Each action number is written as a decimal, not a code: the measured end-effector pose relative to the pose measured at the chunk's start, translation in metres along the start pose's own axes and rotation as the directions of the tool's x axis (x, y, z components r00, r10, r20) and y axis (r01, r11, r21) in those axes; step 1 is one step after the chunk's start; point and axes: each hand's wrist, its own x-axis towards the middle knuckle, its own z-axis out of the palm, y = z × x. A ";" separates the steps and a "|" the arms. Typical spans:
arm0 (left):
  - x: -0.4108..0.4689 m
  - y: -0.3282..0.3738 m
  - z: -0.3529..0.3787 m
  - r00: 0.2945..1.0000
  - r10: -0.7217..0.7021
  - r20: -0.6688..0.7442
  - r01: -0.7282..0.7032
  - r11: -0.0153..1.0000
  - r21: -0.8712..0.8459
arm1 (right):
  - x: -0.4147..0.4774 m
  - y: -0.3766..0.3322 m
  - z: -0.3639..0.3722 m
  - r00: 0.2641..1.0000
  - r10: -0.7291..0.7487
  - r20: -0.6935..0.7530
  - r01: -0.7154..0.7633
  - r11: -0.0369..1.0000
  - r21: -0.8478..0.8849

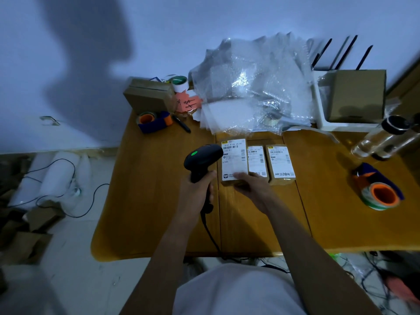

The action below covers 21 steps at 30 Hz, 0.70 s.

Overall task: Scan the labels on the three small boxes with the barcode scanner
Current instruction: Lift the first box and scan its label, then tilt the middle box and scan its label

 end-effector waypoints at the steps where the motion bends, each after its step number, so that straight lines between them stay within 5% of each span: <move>1: 0.002 0.000 -0.002 1.000 -0.004 -0.018 0.004 1.000 -0.004 | 0.003 0.002 0.003 1.000 0.013 -0.011 -0.013 1.000 -0.002; 9: 0.013 -0.004 -0.013 0.996 -0.048 -0.078 0.046 0.999 -0.025 | 0.026 0.019 0.025 0.991 0.129 -0.047 -0.131 0.990 -0.042; 21: 0.022 -0.005 -0.023 0.990 -0.089 -0.112 0.082 0.995 -0.063 | 0.054 0.028 0.035 0.947 0.293 -0.132 -0.250 0.930 0.268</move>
